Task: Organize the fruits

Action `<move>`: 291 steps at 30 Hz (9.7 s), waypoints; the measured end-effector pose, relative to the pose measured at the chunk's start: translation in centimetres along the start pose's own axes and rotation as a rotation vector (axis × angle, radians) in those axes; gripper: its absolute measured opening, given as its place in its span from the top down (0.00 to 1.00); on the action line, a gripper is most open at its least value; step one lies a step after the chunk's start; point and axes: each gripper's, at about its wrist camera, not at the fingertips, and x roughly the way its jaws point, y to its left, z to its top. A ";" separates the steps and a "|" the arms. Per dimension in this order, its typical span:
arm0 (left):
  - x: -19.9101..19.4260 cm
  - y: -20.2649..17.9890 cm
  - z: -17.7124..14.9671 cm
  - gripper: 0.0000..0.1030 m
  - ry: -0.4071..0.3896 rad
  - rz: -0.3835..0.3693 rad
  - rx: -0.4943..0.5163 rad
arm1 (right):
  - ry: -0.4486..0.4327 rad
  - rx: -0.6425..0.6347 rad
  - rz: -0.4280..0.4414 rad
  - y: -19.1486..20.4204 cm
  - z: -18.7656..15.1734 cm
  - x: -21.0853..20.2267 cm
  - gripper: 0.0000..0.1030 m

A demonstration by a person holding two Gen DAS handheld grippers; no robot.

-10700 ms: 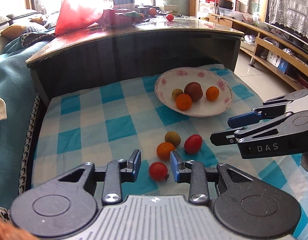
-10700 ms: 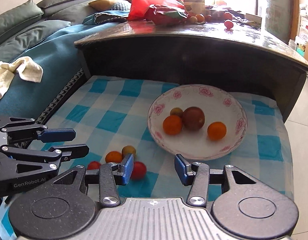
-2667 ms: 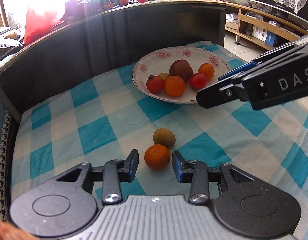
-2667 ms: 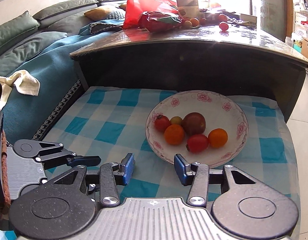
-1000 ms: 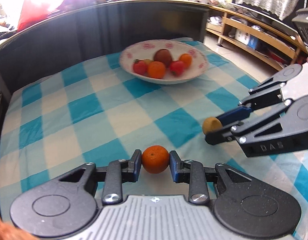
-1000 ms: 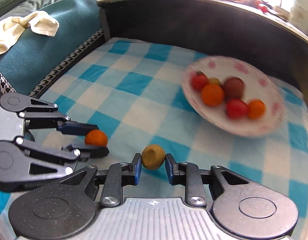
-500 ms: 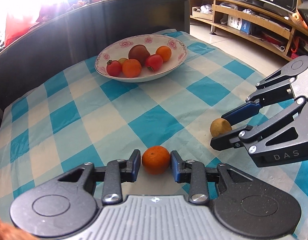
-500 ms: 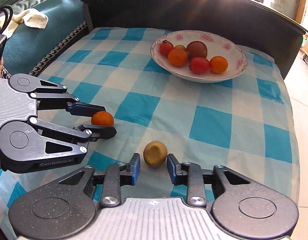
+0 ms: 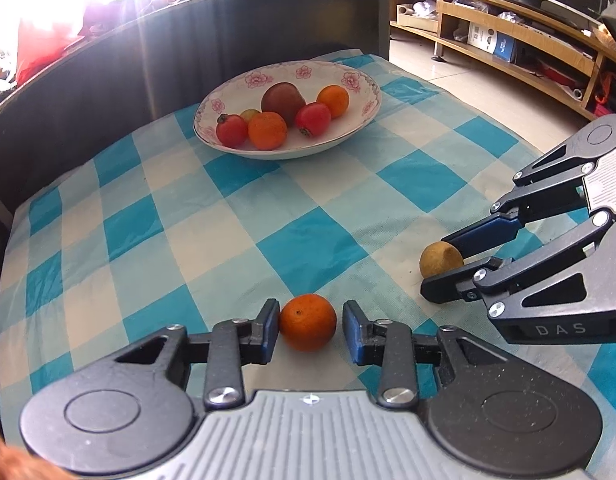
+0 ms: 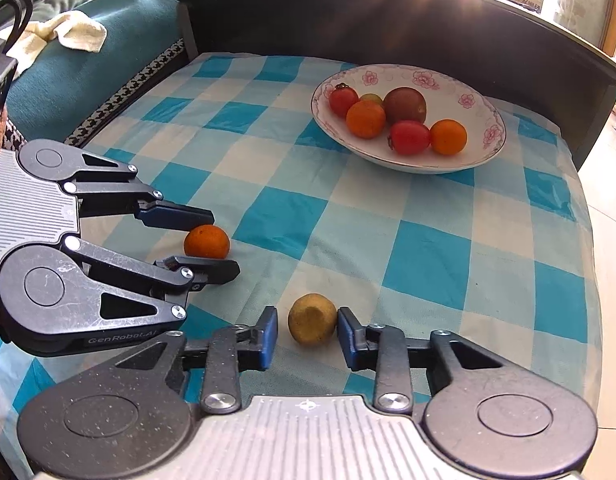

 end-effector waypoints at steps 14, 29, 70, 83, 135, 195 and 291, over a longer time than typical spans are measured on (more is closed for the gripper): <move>-0.5 -0.1 2.5 0.63 -0.035 0.022 -0.022 | -0.029 0.045 -0.022 -0.6 1.1 -0.7 0.80; -1.1 0.6 7.1 0.63 -0.153 0.065 -0.052 | -0.146 0.099 -0.076 -2.7 4.4 -2.3 0.80; 6.4 4.4 15.6 0.64 -0.221 0.115 -0.123 | -0.260 0.182 -0.178 -9.9 11.9 2.4 0.79; 8.7 4.9 15.4 0.65 -0.197 0.100 -0.153 | -0.250 0.180 -0.180 -10.7 12.1 4.5 0.77; 6.7 4.3 15.3 0.58 -0.207 0.141 -0.121 | -0.266 0.201 -0.180 -11.0 11.8 3.7 0.65; -3.5 1.1 8.8 0.00 -0.296 0.303 -0.292 | -0.288 0.264 -0.224 -7.0 6.3 -5.0 0.49; -12.0 -5.8 -4.3 0.00 -0.154 0.274 -0.359 | -0.227 0.312 -0.179 1.8 -7.1 -12.1 0.42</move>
